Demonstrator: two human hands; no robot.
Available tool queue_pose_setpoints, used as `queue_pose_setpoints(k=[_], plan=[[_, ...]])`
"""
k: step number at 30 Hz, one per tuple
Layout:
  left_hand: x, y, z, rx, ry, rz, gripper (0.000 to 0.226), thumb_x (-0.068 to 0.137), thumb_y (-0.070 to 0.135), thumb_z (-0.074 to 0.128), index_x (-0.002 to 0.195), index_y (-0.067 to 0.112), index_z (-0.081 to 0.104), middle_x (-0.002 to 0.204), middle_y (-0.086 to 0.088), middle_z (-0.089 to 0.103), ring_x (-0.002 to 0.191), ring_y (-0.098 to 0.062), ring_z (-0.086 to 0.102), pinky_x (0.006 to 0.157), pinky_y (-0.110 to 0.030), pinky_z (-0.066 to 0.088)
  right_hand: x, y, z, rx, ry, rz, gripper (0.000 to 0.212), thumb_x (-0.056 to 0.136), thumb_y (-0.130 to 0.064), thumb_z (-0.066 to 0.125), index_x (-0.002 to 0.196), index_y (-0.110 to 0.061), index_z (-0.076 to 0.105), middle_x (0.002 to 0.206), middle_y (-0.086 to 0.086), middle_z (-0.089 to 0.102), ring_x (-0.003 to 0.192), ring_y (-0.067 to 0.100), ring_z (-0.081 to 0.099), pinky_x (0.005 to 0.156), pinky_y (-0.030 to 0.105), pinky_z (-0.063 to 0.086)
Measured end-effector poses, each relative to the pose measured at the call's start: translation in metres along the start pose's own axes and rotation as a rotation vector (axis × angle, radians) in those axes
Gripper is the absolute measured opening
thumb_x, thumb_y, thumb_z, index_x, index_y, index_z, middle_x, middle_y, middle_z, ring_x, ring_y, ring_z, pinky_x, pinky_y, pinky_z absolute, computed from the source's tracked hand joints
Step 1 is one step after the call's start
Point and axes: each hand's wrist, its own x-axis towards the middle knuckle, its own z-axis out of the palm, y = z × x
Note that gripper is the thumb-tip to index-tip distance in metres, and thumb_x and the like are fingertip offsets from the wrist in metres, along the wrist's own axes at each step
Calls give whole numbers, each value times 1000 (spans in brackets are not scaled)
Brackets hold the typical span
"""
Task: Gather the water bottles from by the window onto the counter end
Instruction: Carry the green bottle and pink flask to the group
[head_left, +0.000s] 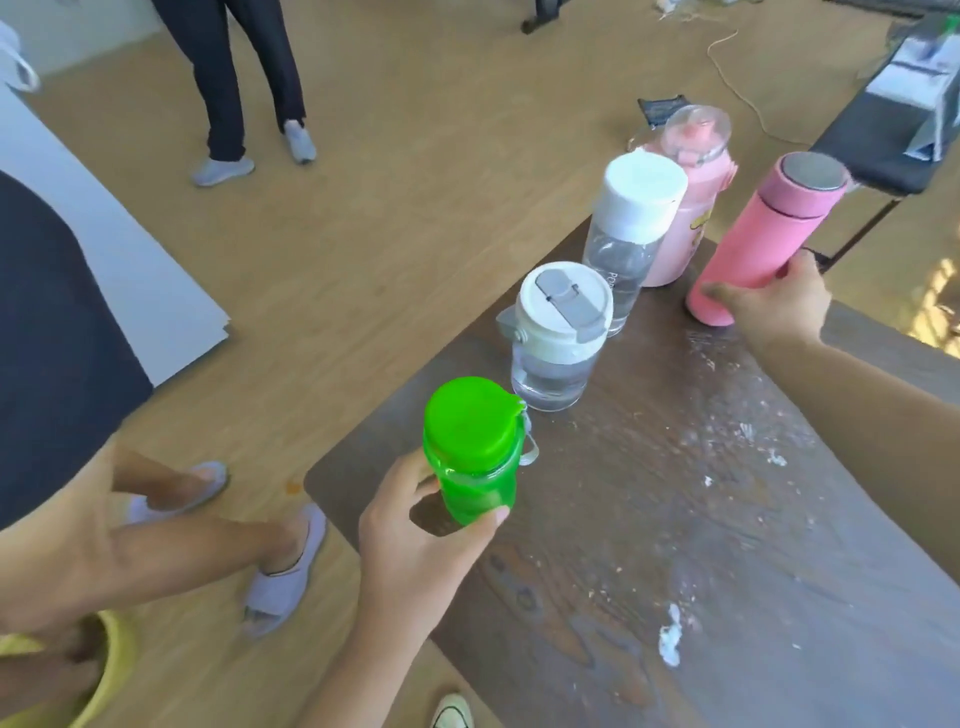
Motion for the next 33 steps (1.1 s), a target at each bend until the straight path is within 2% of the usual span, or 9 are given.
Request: queue_pose_setpoints(k=[2, 8, 11, 18, 20, 24, 28, 31, 33], plan=[[0, -5, -7, -12, 15, -3, 55, 58, 27, 96, 107, 35, 74, 106, 7, 81, 102, -19, 78, 97, -44, 62, 4, -1, 1, -26, 26, 8, 74, 72, -30, 89, 131, -5, 53, 131, 14, 63, 120, 32, 60, 93, 39, 50], [1, -12, -13, -59, 50, -5, 53, 59, 29, 94, 105, 45, 73, 110, 4, 81, 105, -19, 78, 100, -53, 60, 16, 1, -7, -60, 42, 40, 80, 71, -30, 90, 136, -5, 51, 136, 14, 60, 126, 33, 57, 102, 44, 50], [0, -12, -11, -88, 46, 0, 53, 60, 27, 94, 106, 45, 74, 111, 5, 81, 106, -19, 79, 101, -49, 60, 21, 4, -12, -56, 32, 65, 83, 71, -31, 90, 138, -6, 49, 139, 13, 59, 128, 33, 56, 103, 44, 49], [-1, -11, -6, -54, 28, 27, 57, 64, 21, 96, 116, 32, 74, 119, 3, 80, 113, -21, 76, 105, -43, 58, 27, 7, -19, -102, -24, 71, 85, 75, -32, 89, 141, -4, 44, 142, 15, 55, 131, 35, 53, 103, 44, 46], [-3, -7, -2, -51, 27, 34, 59, 64, 21, 95, 116, 36, 73, 120, 2, 79, 114, -19, 76, 105, -38, 57, 26, 6, -20, -106, -29, 78, 83, 77, -32, 88, 141, -4, 43, 143, 17, 54, 131, 36, 53, 103, 44, 45], [-5, -2, 0, -82, 31, 11, 59, 61, 34, 92, 114, 49, 71, 123, 6, 78, 116, -16, 76, 106, -36, 55, 25, 8, -19, -100, -54, 82, 77, 81, -30, 85, 140, -3, 42, 142, 18, 53, 130, 37, 53, 99, 43, 46], [-5, -2, 4, -111, 29, -12, 64, 62, 19, 95, 111, 54, 71, 121, 9, 79, 116, -15, 76, 108, -37, 56, 27, 11, -21, -103, -78, 84, 76, 83, -32, 83, 140, -3, 41, 141, 18, 53, 129, 36, 54, 97, 43, 47], [-7, -6, 6, -129, 18, -22, 71, 64, 7, 97, 117, 47, 71, 127, 11, 78, 119, -11, 74, 111, -31, 54, 27, 15, -20, -107, -86, 88, 71, 84, -34, 82, 137, -3, 45, 138, 17, 56, 126, 35, 55, 89, 39, 45], [-9, -9, 8, -130, 30, -38, 71, 63, 12, 99, 122, 37, 67, 130, 7, 75, 121, -14, 73, 109, -26, 54, 28, 18, -19, -115, -89, 90, 69, 85, -35, 81, 135, -2, 46, 136, 17, 57, 125, 36, 56, 89, 40, 46]])
